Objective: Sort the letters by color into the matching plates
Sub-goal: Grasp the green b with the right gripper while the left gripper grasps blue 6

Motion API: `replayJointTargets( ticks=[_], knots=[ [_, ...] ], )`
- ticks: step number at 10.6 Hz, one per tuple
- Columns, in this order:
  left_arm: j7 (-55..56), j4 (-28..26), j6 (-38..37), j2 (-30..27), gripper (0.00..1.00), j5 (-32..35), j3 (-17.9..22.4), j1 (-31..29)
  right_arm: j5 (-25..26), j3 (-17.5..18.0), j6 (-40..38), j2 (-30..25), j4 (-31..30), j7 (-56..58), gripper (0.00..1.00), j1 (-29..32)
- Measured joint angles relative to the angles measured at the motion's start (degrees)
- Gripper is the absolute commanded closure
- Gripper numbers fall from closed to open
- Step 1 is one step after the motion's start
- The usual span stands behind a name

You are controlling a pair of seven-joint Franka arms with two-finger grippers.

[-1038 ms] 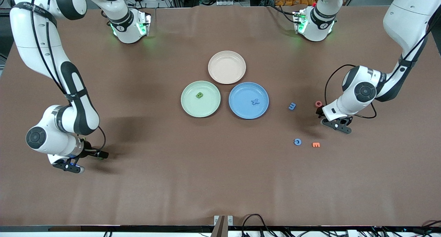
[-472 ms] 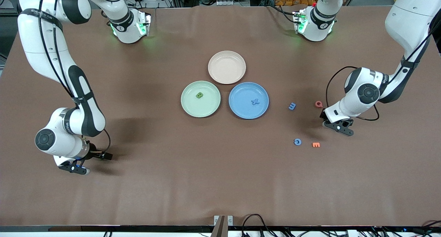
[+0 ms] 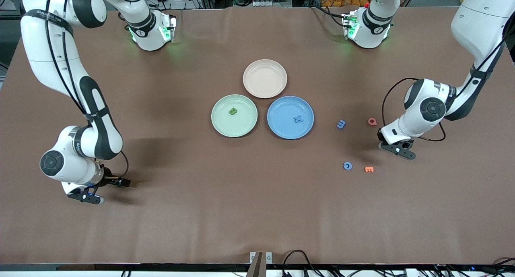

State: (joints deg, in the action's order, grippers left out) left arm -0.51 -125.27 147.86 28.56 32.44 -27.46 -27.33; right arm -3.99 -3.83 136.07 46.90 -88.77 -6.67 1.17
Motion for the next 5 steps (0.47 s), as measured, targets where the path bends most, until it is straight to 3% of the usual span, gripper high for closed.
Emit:
replayJointTargets(
  ticks=[2, 5],
  knots=[
    [0.3, 0.1, 0.03, 0.0, 1.0, -0.44, -0.65, -0.01, 0.0, -0.16, -0.01, -0.26, 0.01, 1.0, 0.53, -0.02],
    [0.66, 1.6, -1.61, -0.27, 1.0, -5.52, -3.84, -0.03, 0.0, -0.21, -0.01, -0.54, 0.0, 1.39, 0.61, -0.04]
  ],
)
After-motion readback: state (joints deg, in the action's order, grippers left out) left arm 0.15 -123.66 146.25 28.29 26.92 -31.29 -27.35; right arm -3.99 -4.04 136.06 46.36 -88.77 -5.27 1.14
